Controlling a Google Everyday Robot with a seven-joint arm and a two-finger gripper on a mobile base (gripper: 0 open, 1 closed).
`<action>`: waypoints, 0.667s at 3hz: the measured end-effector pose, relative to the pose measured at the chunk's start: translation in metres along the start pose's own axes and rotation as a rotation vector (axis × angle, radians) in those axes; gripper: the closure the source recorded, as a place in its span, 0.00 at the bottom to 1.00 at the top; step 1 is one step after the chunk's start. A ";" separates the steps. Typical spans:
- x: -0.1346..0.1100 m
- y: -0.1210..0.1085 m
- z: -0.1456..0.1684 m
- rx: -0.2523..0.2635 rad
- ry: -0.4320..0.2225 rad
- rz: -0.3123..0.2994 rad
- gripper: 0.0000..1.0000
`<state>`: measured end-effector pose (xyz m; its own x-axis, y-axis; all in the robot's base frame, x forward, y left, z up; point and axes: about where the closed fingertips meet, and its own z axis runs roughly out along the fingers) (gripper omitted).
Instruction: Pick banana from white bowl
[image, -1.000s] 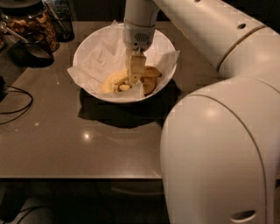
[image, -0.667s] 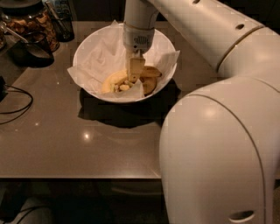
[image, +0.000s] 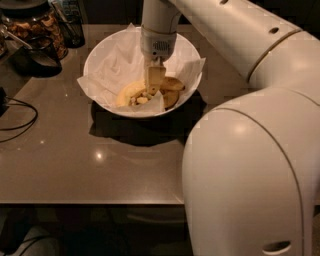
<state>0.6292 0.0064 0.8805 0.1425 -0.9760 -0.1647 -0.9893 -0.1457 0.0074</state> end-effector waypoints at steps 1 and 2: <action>0.002 0.016 -0.023 0.082 -0.032 0.025 1.00; 0.009 0.057 -0.065 0.192 -0.072 0.060 1.00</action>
Offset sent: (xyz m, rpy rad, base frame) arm -0.1109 -0.0580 0.1205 0.1488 -0.2693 -0.1546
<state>0.5764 -0.0209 0.9438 0.0871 -0.9670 -0.2393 -0.9847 -0.0472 -0.1676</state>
